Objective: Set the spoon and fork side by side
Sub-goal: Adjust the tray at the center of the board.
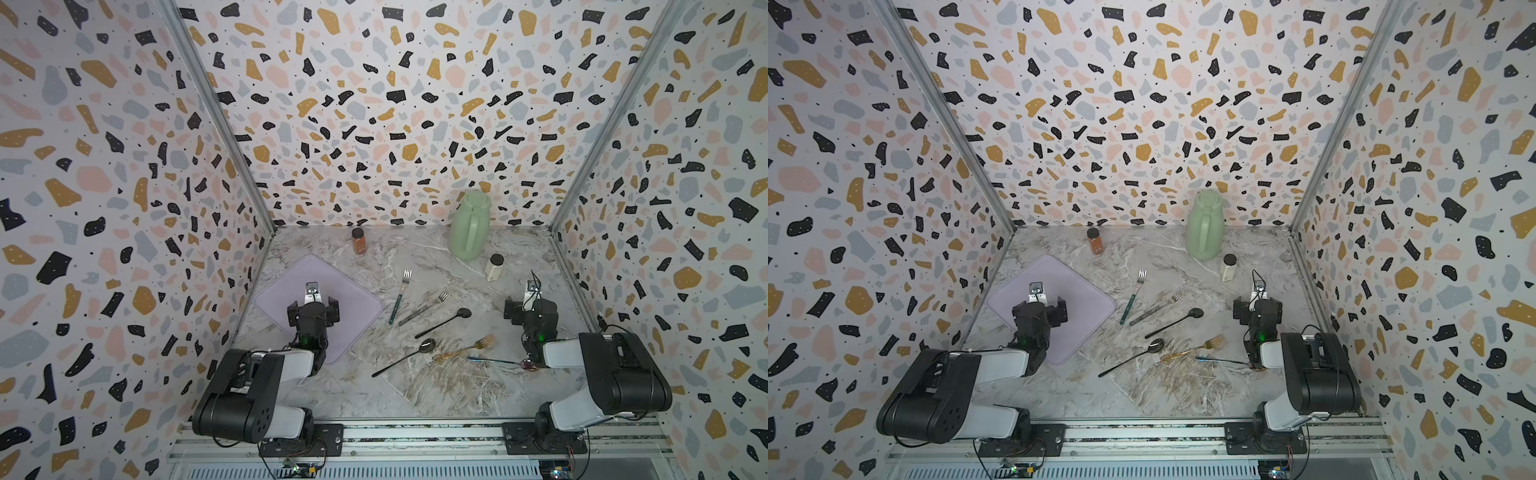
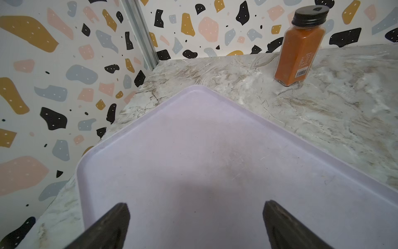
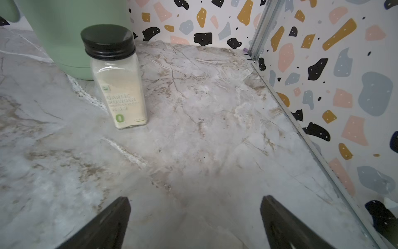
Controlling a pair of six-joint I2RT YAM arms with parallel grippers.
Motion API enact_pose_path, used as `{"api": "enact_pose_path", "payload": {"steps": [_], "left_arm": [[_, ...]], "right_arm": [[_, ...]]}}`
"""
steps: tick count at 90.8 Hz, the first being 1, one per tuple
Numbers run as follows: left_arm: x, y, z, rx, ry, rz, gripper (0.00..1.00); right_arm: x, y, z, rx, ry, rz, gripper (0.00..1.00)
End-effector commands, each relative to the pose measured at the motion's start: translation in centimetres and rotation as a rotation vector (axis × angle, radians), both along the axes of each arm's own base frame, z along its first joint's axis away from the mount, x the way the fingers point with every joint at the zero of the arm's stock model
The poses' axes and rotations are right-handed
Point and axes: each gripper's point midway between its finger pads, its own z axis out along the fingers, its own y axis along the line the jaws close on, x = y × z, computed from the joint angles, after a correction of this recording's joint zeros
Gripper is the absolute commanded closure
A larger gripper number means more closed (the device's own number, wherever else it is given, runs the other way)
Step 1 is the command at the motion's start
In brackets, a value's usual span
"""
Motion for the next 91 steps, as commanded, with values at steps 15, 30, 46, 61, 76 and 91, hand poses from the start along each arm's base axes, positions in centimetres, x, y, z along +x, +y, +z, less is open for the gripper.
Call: {"api": "enact_pose_path", "payload": {"steps": [15, 30, 46, 61, 76, 91], "left_arm": [[0.7, 0.0, 1.1, -0.008, -0.039, 0.012, 0.0], [0.7, 0.0, 1.1, -0.008, -0.04, 0.013, 0.0], [0.4, -0.7, 2.5, 0.017, -0.045, -0.02, 0.0], [-1.2, 0.7, 6.7, -0.028, -0.017, 0.162, 0.0], [-2.7, -0.3, 8.2, -0.256, 0.046, 0.221, 0.0], [-3.6, -5.2, 6.5, -0.339, 0.203, 0.054, 0.0]], "right_arm": [[0.6, -0.1, 0.9, 0.008, -0.022, -0.015, 0.0], [0.6, -0.1, 0.9, 0.009, -0.022, -0.015, 0.0], [0.6, 0.0, 1.7, 0.008, -0.025, -0.012, 0.0], [0.1, -1.0, 4.7, 0.016, 0.01, -0.077, 0.0], [-2.0, -1.6, 8.1, 0.223, 0.135, -0.231, 0.0], [-4.0, 2.7, 11.1, 0.436, 0.331, -0.1, 0.0]]}}
